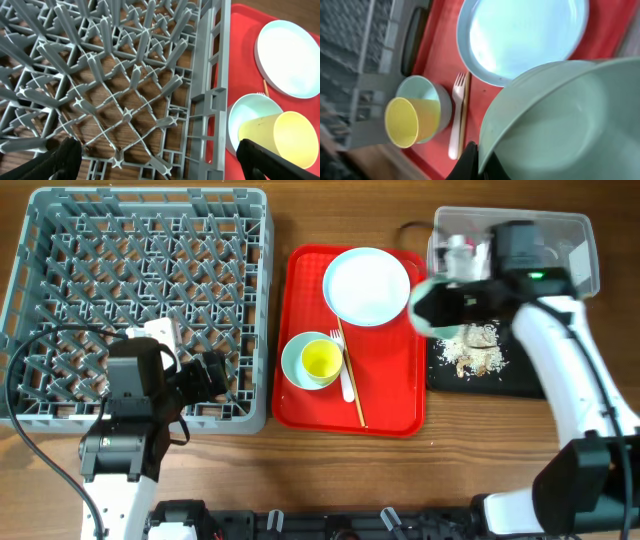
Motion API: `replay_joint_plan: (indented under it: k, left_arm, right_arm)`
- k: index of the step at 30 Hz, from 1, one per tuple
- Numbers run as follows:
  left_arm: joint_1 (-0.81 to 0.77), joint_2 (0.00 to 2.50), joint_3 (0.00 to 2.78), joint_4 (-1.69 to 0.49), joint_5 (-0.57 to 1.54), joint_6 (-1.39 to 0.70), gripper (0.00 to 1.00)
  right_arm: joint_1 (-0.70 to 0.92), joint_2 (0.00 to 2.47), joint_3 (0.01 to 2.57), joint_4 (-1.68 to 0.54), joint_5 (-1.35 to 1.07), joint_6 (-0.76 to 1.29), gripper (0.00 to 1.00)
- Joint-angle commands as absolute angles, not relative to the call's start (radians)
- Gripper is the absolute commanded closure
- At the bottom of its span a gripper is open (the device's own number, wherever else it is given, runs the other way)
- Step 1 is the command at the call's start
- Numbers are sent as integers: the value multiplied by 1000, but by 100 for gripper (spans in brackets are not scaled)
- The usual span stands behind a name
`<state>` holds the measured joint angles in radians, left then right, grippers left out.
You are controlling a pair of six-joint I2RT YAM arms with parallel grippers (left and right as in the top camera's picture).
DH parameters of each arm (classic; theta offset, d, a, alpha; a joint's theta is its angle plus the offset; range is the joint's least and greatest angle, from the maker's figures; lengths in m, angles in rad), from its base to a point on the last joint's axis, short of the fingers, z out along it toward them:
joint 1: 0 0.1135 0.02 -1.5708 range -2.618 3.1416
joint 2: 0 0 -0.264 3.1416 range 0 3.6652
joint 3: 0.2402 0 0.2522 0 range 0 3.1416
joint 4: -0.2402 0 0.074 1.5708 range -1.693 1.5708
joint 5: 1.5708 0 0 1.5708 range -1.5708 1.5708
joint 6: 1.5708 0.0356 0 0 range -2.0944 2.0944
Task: Sort waste into correct bins and load items into the dishwasher rack
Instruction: 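Set the emptied bowl onto the blue plate with the right gripper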
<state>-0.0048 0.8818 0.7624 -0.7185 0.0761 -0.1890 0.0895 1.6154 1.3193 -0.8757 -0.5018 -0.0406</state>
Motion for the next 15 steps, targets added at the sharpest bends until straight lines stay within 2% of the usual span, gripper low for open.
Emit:
replay_joint_plan:
  k: [1,6,11,15]
  left_arm:
    - [-9,907,780,-715,88,-194,0]
    - [-9,926,780,-715,88,-195,0]
    - [-9,926,780,-716,88,-195,0]
    - [-9,926,780,-715,88,-195,0]
  right_arm:
    - [254,1606,1349,-791,-150,29,96]
    - [409,1636,1349,-559,-36,26,96]
    - [458,1764,1349,-405,-37,29,96]
    - [464,1881,1349,-378,-104,29,96]
